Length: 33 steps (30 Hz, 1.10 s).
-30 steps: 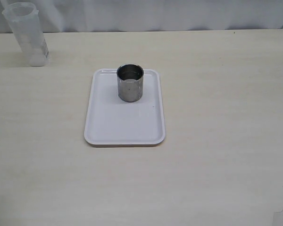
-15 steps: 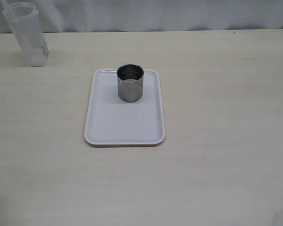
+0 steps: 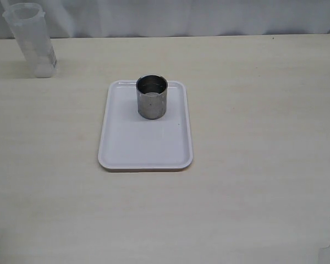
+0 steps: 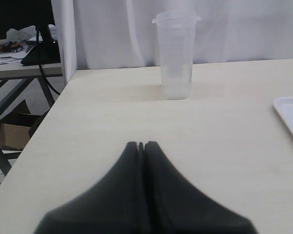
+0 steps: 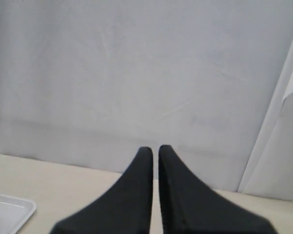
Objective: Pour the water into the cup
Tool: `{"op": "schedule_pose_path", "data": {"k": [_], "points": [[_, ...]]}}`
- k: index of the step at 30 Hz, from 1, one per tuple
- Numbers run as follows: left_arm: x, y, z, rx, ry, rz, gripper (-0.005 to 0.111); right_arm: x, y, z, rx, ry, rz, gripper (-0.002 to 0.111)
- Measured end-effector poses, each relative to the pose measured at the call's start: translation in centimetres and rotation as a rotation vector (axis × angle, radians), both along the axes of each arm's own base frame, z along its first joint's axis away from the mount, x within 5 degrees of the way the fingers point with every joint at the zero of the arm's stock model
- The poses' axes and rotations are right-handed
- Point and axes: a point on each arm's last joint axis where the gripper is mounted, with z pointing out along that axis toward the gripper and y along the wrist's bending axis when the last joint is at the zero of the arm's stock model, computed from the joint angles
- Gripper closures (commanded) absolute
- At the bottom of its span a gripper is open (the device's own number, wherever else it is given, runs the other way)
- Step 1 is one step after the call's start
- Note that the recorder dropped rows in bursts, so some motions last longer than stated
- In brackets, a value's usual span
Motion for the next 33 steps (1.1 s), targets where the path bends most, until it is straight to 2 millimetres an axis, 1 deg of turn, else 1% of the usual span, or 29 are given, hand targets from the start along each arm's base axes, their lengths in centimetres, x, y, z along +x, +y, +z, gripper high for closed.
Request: {"op": "schedule_pose_path", "data": {"k": [5,15,19,33], "points": [[0.0,0.0,0.0,0.0,0.0,0.0,0.107,0.1,-0.1,-0.9,0.058,0.1,-0.002,0.104],[0.0,0.0,0.0,0.0,0.0,0.0,0.107,0.1,0.0,-2.9,0.053,0.322,0.003,0.104],[0.0,0.0,0.0,0.0,0.0,0.0,0.107,-0.1,0.1,-3.8,0.114,0.427,0.005,0.104],[0.0,0.0,0.0,0.0,0.0,0.0,0.107,-0.1,0.0,-4.0,0.106,0.448,0.0,0.104]]}}
